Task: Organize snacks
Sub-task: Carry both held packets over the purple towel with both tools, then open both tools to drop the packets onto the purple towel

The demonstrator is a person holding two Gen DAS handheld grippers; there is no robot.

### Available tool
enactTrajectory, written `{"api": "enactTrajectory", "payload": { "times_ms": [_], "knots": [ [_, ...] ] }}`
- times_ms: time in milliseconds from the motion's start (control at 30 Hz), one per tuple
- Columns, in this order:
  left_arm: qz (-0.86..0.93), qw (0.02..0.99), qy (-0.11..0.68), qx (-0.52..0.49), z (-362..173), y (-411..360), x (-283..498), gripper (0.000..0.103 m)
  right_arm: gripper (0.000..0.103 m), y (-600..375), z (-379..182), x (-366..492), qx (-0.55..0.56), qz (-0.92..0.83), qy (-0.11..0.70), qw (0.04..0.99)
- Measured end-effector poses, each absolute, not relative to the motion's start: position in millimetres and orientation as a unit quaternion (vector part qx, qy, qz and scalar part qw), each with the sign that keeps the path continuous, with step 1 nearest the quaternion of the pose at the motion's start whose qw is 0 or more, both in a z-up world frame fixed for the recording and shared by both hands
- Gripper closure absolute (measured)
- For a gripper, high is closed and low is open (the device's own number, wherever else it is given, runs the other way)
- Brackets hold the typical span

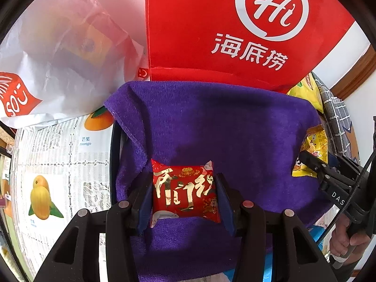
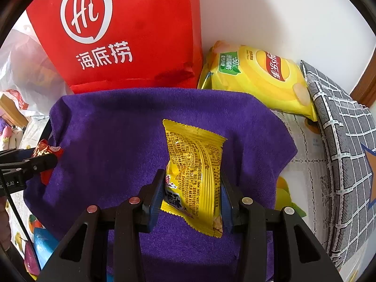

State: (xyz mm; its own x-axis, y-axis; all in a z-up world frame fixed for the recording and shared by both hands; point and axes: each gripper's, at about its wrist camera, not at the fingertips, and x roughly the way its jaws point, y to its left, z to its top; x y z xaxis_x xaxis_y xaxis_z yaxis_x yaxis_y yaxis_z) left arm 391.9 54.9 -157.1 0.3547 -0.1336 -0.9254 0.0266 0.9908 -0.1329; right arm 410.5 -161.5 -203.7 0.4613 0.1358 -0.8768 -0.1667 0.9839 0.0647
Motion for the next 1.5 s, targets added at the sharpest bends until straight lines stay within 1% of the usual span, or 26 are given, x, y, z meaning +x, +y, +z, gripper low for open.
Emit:
{"api": "enactTrajectory", "payload": {
  "times_ms": [967,1033,1100,1267,1433,1500],
  "knots": [
    [-0.057,0.817,0.572,-0.044,-163.6,51.2,390.3,0.055,0.059,-162.0,-197.8,408.1,-0.024,0.085,0.51,0.855],
    [-0.057,0.816,0.574,-0.043,-164.4,51.3,389.7,0.054,0.058,-163.1,-196.6,407.7,-0.025,0.086,0.511,0.855],
    [-0.058,0.815,0.575,-0.042,-165.5,50.4,389.3,0.054,0.054,-164.8,-195.3,406.5,-0.026,0.086,0.511,0.855],
    [-0.062,0.815,0.574,-0.041,-164.7,49.9,388.5,0.053,0.05,-164.6,-189.2,403.6,-0.028,0.085,0.508,0.857],
    [-0.062,0.814,0.577,-0.038,-165.6,47.4,389.3,0.052,0.048,-164.0,-177.5,399.3,-0.034,0.083,0.498,0.863],
    [-0.065,0.813,0.577,-0.039,-165.4,46.3,389.5,0.049,0.046,-164.2,-171.0,394.9,-0.04,0.081,0.49,0.867]
  ]
}}
